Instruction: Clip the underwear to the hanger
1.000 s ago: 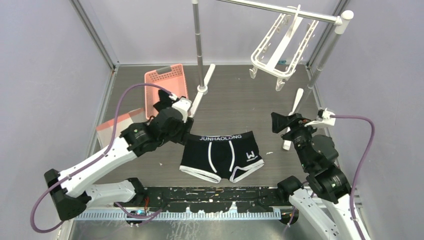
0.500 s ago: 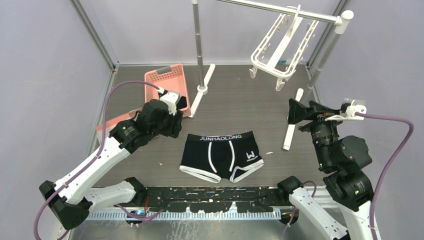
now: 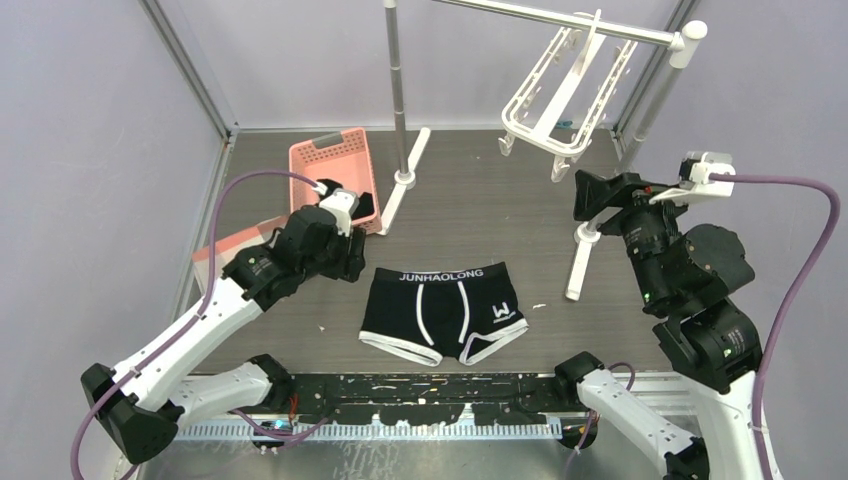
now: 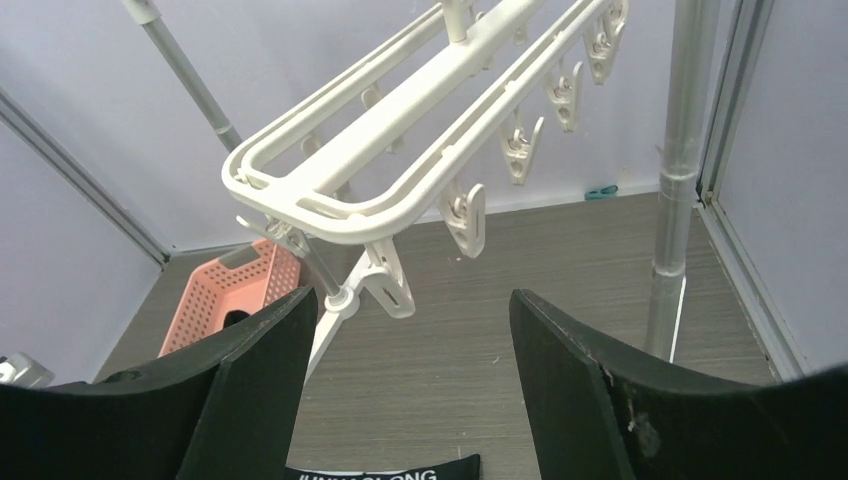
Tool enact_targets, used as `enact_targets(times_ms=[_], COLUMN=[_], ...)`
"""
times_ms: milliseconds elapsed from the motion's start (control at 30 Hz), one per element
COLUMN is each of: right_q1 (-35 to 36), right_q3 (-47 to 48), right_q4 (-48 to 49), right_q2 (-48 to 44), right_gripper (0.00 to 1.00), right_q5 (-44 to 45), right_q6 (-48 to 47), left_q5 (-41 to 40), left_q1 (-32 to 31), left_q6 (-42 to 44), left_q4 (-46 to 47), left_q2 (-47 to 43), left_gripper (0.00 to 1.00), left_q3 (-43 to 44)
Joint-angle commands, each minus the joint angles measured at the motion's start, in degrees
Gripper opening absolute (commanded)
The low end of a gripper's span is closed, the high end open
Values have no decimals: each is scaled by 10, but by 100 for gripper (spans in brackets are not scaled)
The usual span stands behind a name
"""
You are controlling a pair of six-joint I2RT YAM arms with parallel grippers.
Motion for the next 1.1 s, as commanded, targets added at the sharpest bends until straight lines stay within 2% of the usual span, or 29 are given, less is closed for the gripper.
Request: enact_targets(times_ms=[0,367,500,667,800,933,1067], right_q1=[-2,-1,-1,-10,-79,-175,-213], right_q3=[47,128,208,253,272,252,227], right_q4=[9,95,54,48,42,61,103], right_q2=[33,144,211,272,309,320,324], right_gripper=[76,76,76,75,76,75,76], right_q5=[7,30,48,57,-23,-158,-277], right_q6=[-2,-61,-71,-110,-89,-57,-74], left_q5=[21,12,30,31,50,54,61], left_q1=[3,3,3,4,3,3,4], left_q6=[-4,19,20,18,15,12,9], left_q4=[43,32,33,33,41,42,44], left_q2=[-1,-36,-50,-53,-48,-38,-36], left_gripper=[61,63,63,63,63,63,63], left_q3=[3,-29,-37,-39,-42,-41,-44])
